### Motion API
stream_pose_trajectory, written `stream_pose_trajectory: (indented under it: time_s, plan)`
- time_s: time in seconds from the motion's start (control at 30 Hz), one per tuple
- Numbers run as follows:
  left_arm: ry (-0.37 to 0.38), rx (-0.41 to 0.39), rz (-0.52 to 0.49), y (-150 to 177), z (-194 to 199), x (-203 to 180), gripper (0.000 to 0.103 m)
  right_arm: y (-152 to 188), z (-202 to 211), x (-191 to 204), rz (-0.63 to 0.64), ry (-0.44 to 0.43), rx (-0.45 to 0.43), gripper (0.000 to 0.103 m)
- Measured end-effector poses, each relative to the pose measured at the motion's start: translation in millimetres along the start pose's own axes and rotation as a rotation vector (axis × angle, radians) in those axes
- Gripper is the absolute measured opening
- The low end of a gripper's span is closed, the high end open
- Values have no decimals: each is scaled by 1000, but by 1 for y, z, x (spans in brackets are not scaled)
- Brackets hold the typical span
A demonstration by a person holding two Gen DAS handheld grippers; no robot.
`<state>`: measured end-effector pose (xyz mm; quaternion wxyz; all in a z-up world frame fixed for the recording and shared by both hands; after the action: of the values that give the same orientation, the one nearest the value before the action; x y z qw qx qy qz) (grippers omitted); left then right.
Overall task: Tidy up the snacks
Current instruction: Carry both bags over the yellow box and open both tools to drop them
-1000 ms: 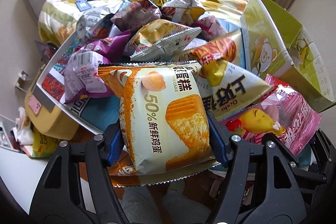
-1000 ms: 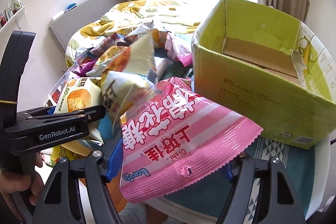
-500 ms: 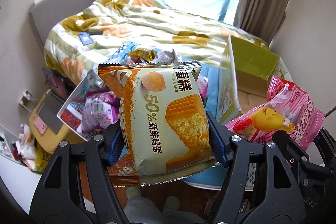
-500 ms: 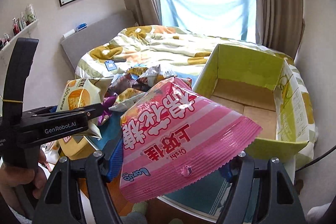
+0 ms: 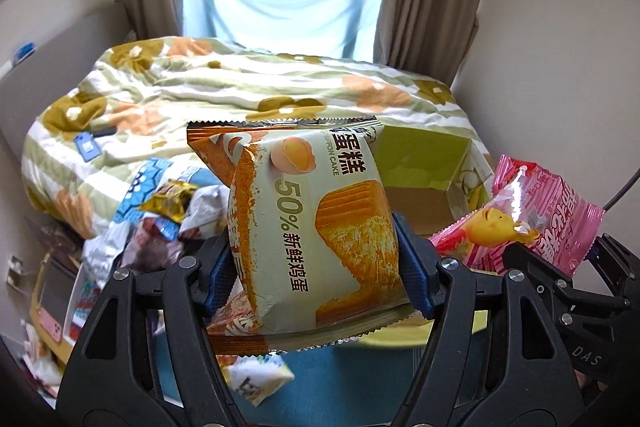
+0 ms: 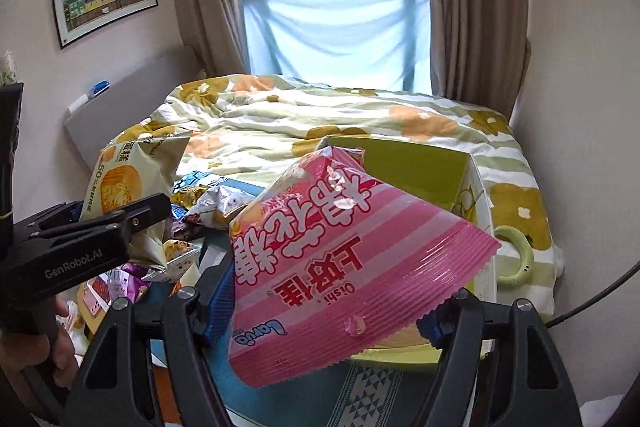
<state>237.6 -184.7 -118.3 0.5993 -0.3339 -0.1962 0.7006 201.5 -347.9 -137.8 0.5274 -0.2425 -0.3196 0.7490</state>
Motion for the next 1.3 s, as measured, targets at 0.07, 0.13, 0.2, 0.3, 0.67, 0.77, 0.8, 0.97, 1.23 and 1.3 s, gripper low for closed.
stream_pose_trajectory:
  time_s: [0.07, 0.13, 0.2, 0.3, 0.67, 0.77, 0.8, 0.97, 1.23, 1.3]
  plan:
    - [26, 25, -30, -14, -22, -16, 66, -5, -6, -17, -23, 42, 12, 69]
    - [51, 55, -60, -25, -47, -34, 66, -10, -14, -33, -47, 80, 27, 69]
    - [72, 87, -91, -35, -72, -51, 66, -14, -23, -47, -74, 108, 45, 69]
    - [87, 136, -137, -44, -111, -73, 66, -20, -36, -69, -111, 157, 68, 69]
    - [76, 202, -258, -52, -199, -98, 101, -22, -79, -118, -237, 243, 155, 69]
    - [77, 213, -255, -50, -194, -87, 101, -18, -85, -123, -259, 249, 173, 69]
    - [72, 216, -253, -48, -191, -81, 101, -17, -86, -124, -261, 252, 178, 69]
    - [96, 240, -216, -41, -171, -56, 101, -19, -90, -121, -271, 257, 179, 69]
    - [144, 259, -220, -33, -155, -43, 101, -37, -106, -125, -274, 204, 162, 69]
    - [143, 260, -219, -35, -156, -38, 101, -39, -114, -126, -273, 208, 170, 69]
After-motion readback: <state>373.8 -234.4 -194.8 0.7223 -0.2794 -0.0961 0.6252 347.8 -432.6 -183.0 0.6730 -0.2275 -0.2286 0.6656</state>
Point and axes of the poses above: each gripper's, at about its wrist camera, not at the fingertips, and z roughly against the way its jaws point, x to its left, y to its underside, the point moved 8 cm from there along -z, roughly the way its jaws point, and after that the axes turned 10 degrees about z, right-handed, at the moved point
